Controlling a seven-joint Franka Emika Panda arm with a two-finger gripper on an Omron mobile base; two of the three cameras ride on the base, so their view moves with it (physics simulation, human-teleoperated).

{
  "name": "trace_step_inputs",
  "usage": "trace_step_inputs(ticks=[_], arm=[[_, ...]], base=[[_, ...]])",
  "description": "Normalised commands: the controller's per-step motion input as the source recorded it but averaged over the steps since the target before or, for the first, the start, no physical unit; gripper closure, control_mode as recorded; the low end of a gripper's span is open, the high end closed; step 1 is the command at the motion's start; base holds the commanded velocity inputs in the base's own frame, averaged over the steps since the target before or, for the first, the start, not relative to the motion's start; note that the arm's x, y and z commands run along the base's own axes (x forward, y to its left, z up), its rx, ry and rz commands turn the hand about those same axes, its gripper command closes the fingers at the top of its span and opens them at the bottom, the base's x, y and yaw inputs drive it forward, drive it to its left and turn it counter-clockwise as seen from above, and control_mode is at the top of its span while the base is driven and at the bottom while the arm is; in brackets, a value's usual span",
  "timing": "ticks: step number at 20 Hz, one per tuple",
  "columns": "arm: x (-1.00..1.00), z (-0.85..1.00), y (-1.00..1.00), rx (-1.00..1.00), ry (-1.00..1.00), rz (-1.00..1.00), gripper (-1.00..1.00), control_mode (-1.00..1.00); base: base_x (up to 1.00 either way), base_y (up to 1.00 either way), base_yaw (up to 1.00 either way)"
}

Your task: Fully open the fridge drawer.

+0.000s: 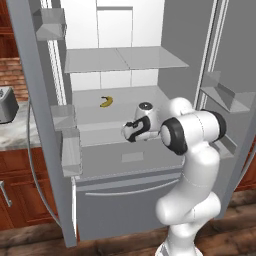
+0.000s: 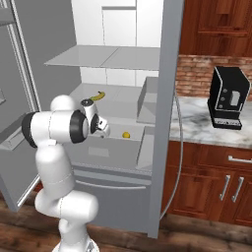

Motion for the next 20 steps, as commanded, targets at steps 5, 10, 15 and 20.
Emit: trace_step_inputs(ticks=[5,10,15,20], arm=[[0.19,-0.06,0.00,0.00,-0.03,0.00,-1.00,-1.00],[0.21,0.00,0.00,0.00,-0.07,0.00,-1.00,-1.00],[0.22,-0.15,0.00,0.00,-0.06,0.00,-1.00,-1.00],[0.09,-0.28,0.00,-0.04,-0.02,0.00,-1.00,-1.00]], base=[[0.00,0.00,0.00],[0.00,0.00,0.00],[0.00,0.00,0.00],[0.00,0.00,0.00]])
